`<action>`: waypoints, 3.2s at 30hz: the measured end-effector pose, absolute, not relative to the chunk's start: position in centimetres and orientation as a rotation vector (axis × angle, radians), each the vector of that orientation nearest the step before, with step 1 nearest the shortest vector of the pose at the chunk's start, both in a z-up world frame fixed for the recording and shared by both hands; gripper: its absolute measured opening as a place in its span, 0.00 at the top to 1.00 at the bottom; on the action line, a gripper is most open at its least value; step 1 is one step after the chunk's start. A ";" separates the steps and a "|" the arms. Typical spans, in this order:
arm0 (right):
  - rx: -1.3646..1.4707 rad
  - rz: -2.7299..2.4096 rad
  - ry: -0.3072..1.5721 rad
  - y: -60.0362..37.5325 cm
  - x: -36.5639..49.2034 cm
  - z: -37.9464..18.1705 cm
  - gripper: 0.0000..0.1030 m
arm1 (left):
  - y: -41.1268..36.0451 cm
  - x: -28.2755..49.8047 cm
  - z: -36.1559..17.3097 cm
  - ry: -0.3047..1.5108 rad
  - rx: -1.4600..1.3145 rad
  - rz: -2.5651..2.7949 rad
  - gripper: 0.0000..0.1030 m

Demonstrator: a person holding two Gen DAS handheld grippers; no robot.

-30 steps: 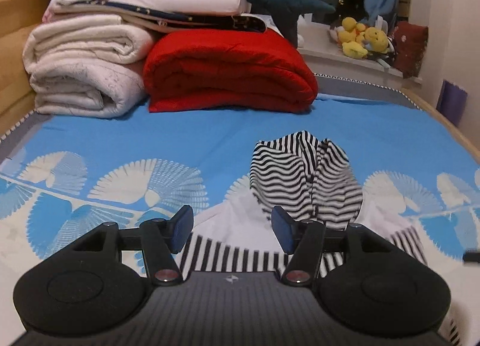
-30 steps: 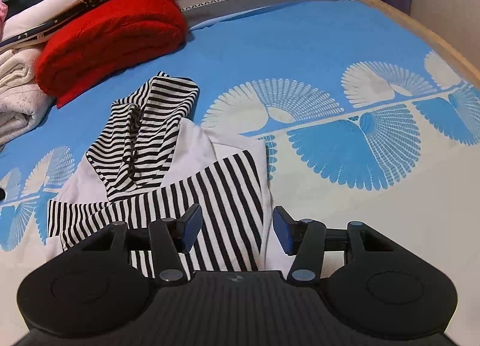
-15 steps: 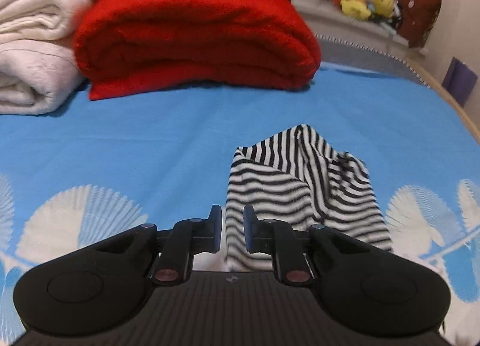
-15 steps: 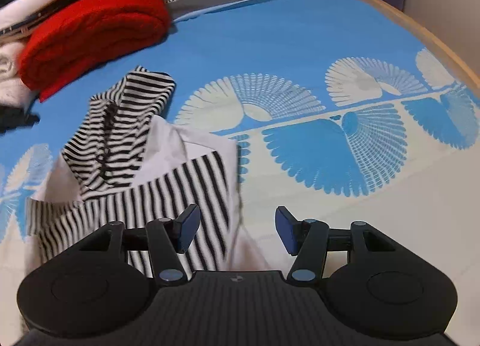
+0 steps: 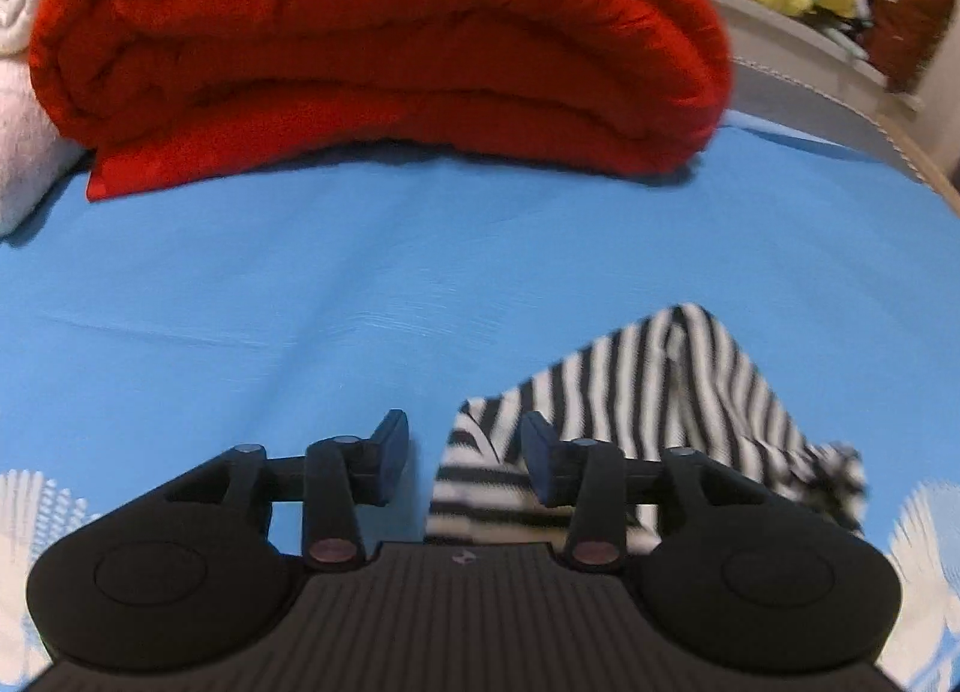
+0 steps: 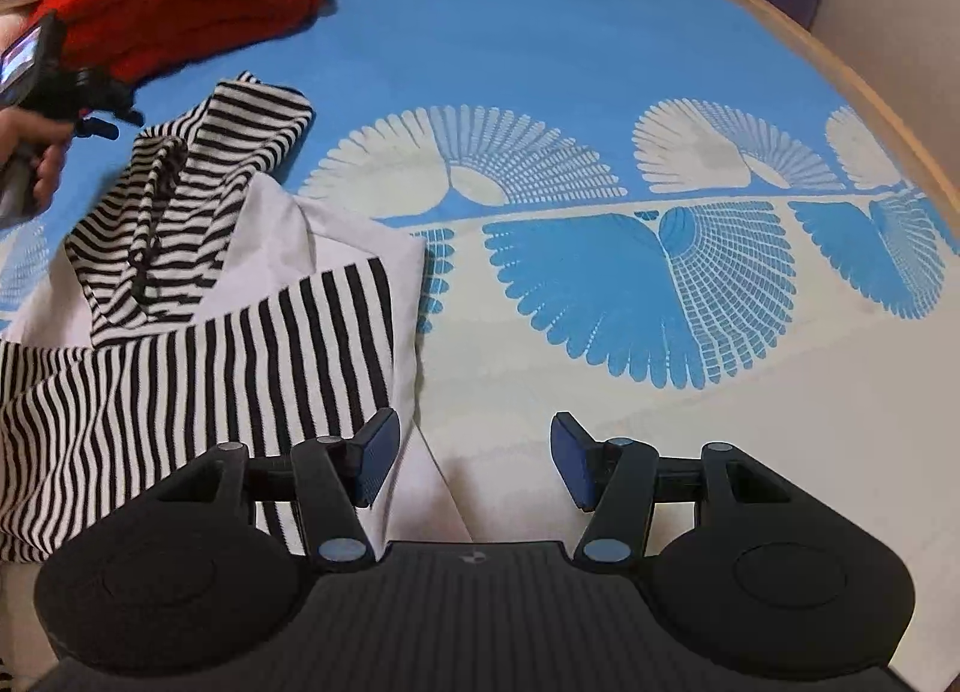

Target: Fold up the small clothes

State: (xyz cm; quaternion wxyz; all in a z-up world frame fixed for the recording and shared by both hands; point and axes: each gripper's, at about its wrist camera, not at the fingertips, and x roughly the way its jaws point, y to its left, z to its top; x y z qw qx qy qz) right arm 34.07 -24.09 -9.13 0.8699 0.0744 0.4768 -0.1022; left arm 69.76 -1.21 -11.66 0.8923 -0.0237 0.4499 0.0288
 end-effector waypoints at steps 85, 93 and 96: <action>0.873 -0.232 1.131 -21.6 33.6 -16.0 0.69 | 7.2 30.4 -11.8 1.260 -0.374 0.064 0.81; 0.678 -0.212 0.958 -20.0 33.8 -11.8 0.64 | 5.4 29.7 -7.6 1.134 -0.395 -0.050 0.80; 0.651 -0.054 0.933 -18.3 34.2 -11.4 0.59 | 4.2 29.6 -8.9 1.189 -0.371 -0.085 0.80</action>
